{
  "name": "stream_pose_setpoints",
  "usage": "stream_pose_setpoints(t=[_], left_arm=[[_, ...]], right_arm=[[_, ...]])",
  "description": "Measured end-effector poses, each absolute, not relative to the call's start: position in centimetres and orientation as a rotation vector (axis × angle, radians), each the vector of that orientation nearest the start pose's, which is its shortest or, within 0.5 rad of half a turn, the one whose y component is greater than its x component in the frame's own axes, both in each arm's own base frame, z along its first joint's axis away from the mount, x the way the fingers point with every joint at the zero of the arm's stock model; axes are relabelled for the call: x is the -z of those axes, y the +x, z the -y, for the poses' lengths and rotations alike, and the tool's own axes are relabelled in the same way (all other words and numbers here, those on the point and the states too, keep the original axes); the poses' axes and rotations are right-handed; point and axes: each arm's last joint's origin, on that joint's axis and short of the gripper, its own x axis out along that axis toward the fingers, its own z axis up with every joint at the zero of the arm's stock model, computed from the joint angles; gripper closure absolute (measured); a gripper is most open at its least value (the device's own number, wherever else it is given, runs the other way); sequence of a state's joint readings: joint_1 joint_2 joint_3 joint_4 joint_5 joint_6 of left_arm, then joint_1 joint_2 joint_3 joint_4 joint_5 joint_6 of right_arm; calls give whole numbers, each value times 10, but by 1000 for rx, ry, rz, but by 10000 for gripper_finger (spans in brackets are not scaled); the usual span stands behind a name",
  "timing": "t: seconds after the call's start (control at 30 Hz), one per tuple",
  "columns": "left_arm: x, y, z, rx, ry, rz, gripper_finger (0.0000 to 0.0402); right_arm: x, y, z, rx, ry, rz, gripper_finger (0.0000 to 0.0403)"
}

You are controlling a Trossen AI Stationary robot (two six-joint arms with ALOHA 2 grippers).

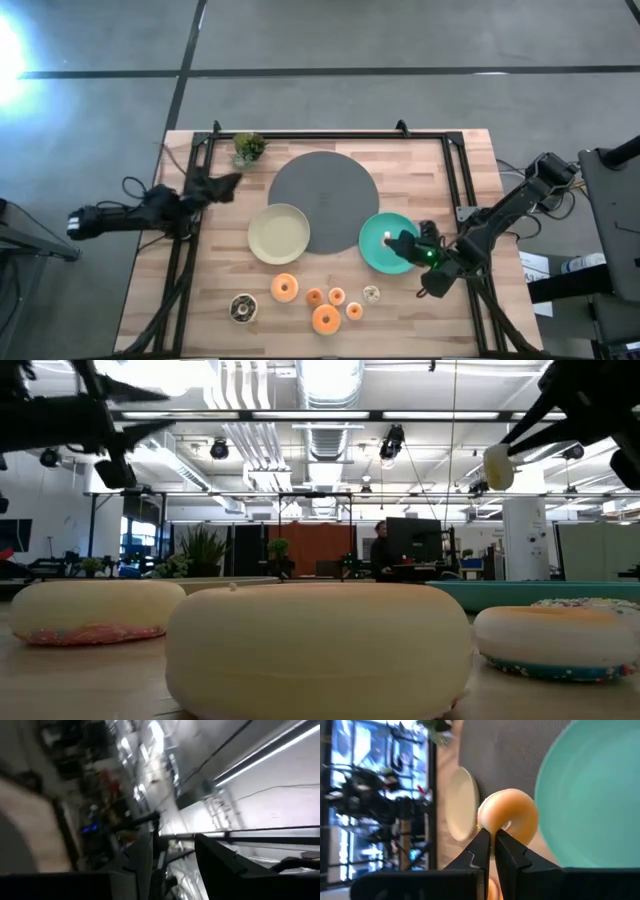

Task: Pick & Place donuts
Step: Put the small yellow donut on the green plate

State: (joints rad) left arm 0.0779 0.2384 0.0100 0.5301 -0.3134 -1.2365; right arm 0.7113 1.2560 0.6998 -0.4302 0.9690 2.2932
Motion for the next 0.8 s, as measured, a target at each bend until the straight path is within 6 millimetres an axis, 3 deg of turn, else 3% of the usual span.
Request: stream_pose_setpoints(t=[0.07,0.17,0.37,0.47,0.57,0.67,0.8], left_arm=[[-195,116,-15,-189,-1265,411,280],[-213,137,-11,-209,-1209,314,280],[-234,201,-3,-272,-1035,116,276],[-228,235,6,-310,-938,-2,273],[-239,267,16,-286,-820,-9,273],[-238,293,22,-287,-741,-57,273],[-248,315,26,-217,-750,-54,273]], right_arm=[[-207,187,-126,760,1458,-24,390],[-207,190,-121,778,1459,-6,390],[-207,194,-114,810,1457,26,390],[-208,198,-108,826,1463,90,390],[-211,202,-103,830,1464,162,390],[-213,203,-101,830,1455,173,390],[-214,202,-100,827,1445,167,390]])
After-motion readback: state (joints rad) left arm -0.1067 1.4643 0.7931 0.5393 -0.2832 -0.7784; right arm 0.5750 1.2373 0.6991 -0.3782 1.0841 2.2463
